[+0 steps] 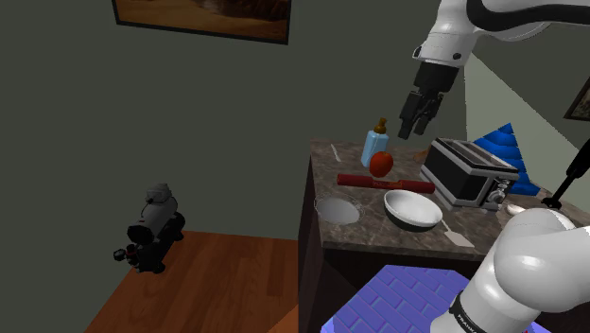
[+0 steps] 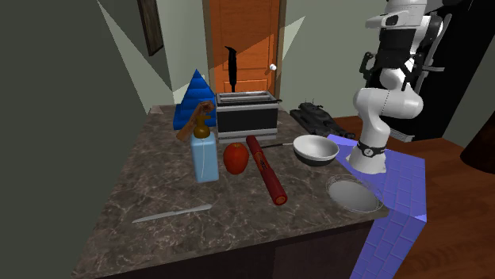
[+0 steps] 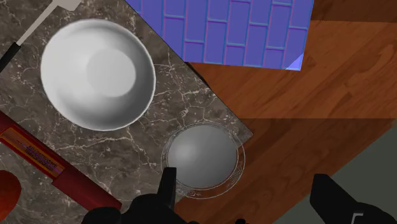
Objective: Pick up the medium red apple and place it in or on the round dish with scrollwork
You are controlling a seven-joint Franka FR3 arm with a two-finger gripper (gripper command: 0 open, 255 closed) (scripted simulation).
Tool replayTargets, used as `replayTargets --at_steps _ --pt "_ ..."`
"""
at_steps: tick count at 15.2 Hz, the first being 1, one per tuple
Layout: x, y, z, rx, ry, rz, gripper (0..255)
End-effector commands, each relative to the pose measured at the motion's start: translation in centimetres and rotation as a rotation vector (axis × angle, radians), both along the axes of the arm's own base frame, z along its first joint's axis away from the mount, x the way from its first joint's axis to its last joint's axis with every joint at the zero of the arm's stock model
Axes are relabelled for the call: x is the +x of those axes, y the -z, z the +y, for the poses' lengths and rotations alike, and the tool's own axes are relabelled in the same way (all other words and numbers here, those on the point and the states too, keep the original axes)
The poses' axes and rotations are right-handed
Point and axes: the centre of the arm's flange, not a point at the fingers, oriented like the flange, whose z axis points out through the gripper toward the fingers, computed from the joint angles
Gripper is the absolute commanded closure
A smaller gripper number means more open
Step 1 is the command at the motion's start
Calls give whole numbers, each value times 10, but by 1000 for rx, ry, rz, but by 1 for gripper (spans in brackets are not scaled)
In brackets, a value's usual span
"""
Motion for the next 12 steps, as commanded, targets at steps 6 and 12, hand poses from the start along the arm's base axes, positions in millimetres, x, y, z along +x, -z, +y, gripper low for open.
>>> replayTargets --at_steps 6,12 --pt "26 28 -50 -13 15 -25 0" --pt "56 60 -111 -29 33 -55 0"
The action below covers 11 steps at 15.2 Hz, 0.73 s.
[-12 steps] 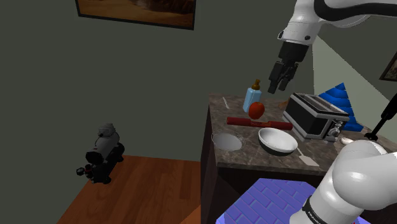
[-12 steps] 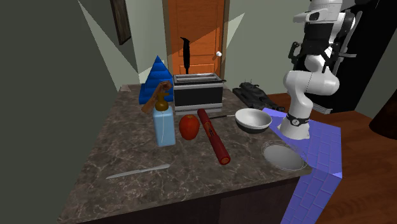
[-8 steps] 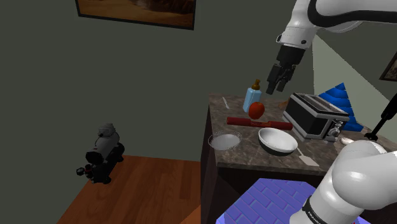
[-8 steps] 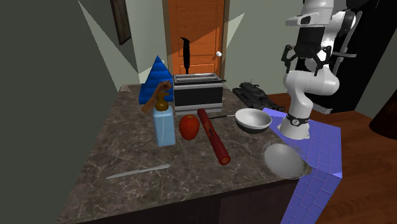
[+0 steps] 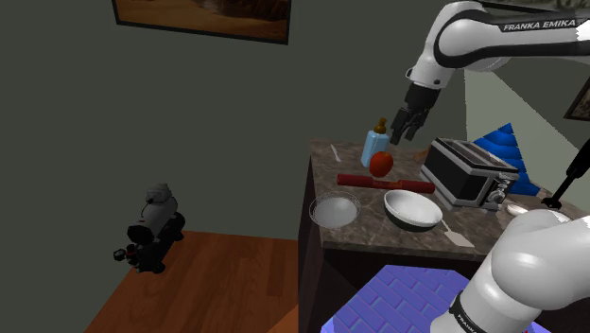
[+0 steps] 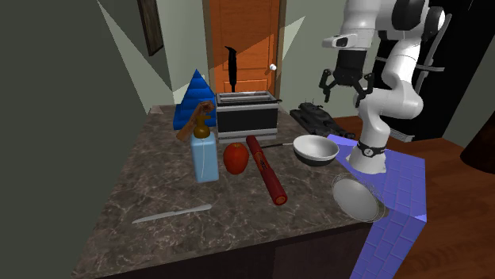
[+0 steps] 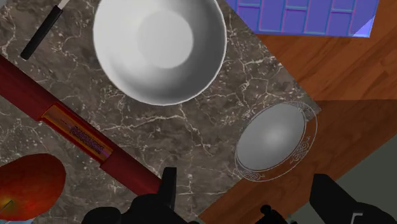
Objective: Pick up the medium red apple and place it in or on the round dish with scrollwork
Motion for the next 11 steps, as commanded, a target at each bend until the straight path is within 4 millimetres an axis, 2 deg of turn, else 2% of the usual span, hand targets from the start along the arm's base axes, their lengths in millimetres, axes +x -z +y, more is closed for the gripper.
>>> replayTargets --at_steps 1,11 --pt "12 11 -24 -7 6 -11 0" --pt "62 60 -128 -33 36 -62 0"
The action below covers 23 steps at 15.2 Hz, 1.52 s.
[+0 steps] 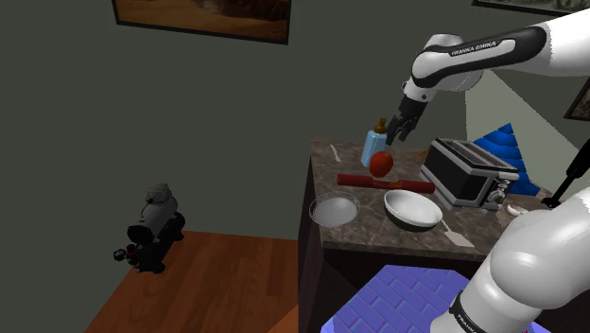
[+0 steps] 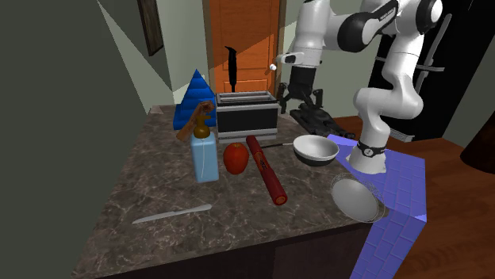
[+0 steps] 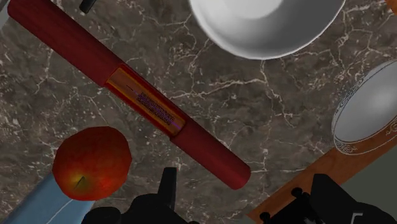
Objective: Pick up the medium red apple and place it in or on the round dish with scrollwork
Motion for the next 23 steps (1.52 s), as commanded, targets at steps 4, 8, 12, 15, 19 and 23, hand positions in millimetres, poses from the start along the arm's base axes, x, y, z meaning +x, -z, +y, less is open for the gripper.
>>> replayTargets --at_steps 4,8,12,15,19,23 --pt "22 27 -52 -15 14 -24 0" --pt "42 44 -95 -26 26 -45 0" --pt "62 60 -138 -36 38 -65 0" --pt "75 71 -167 -43 46 -78 0" --pt "80 91 -168 -43 46 -78 0" --pt "84 109 -169 -43 46 -78 0"
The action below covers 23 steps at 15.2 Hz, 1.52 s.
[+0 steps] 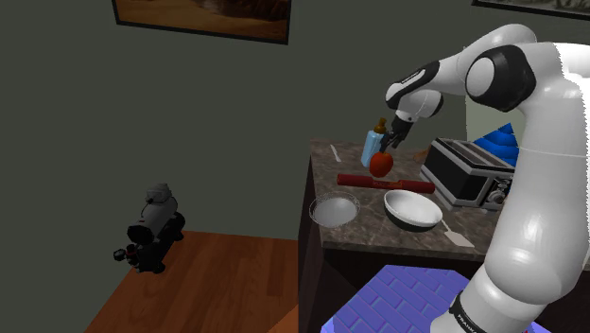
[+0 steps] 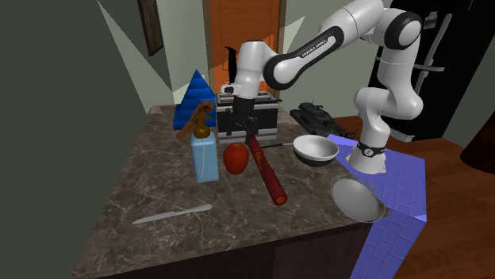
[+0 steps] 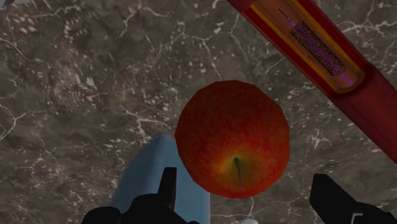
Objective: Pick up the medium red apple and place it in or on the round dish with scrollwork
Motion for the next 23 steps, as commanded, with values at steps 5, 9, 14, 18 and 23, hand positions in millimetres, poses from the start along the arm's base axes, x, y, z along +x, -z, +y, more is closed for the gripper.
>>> replayTargets --at_steps 5,9,14,18,23 --pt "1 3 0 0 0 0 0" --pt "1 3 0 0 0 0 255" --pt "1 3 0 0 0 0 255" --pt "1 -2 0 0 0 0 255" --pt "1 -28 0 0 0 0 255"
